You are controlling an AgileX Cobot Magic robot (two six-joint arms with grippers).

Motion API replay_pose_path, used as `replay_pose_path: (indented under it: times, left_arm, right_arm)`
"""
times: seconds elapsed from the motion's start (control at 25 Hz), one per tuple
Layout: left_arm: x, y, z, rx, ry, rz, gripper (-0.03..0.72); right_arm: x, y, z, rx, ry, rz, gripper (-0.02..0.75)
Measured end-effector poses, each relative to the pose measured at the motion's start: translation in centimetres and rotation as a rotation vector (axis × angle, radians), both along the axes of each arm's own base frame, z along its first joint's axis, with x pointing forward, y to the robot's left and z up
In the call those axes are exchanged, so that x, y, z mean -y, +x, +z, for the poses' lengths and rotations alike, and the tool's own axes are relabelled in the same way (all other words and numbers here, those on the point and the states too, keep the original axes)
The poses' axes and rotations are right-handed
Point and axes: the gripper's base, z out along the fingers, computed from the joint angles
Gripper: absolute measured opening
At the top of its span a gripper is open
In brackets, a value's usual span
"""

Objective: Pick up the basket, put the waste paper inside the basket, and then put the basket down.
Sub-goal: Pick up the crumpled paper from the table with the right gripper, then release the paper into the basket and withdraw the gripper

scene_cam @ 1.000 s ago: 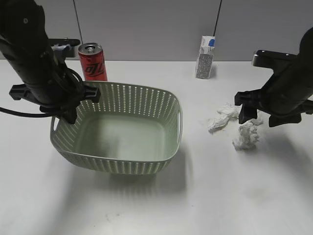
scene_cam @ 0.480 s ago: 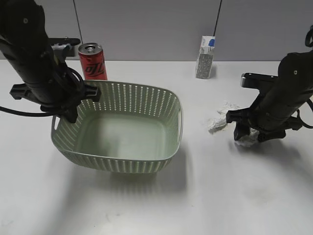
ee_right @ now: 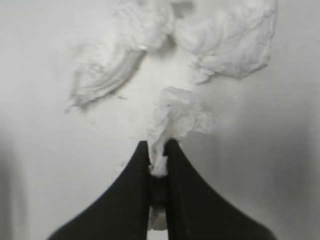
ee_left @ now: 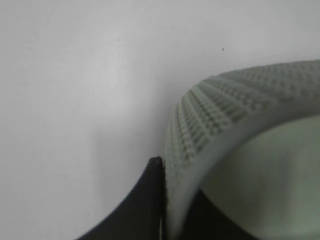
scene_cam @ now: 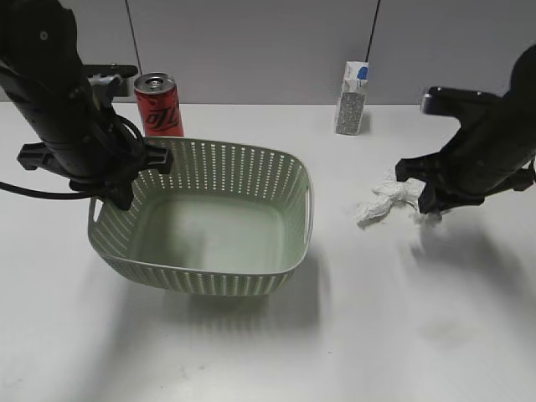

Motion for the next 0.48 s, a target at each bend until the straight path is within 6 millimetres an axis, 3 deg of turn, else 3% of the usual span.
replay_pose_path:
  times: [0.16, 0.32, 0.48]
  left_arm:
    - [0.0, 0.0, 0.0, 0.003, -0.001, 0.000, 0.000]
    - [0.0, 0.1, 0.0, 0.009, -0.004, 0.001, 0.000]
    - [0.0, 0.1, 0.0, 0.012, -0.006, 0.001, 0.000]
  right_arm:
    - [-0.9, -1.2, 5.3, 0.102, 0.140, 0.078, 0.026]
    - [-2.6, -3.4, 10.5, 0.221, 0.356, 0.269, 0.026]
    - [-4.1, -4.7, 13.0, 0.282, 0.506, 0.345, 0.026]
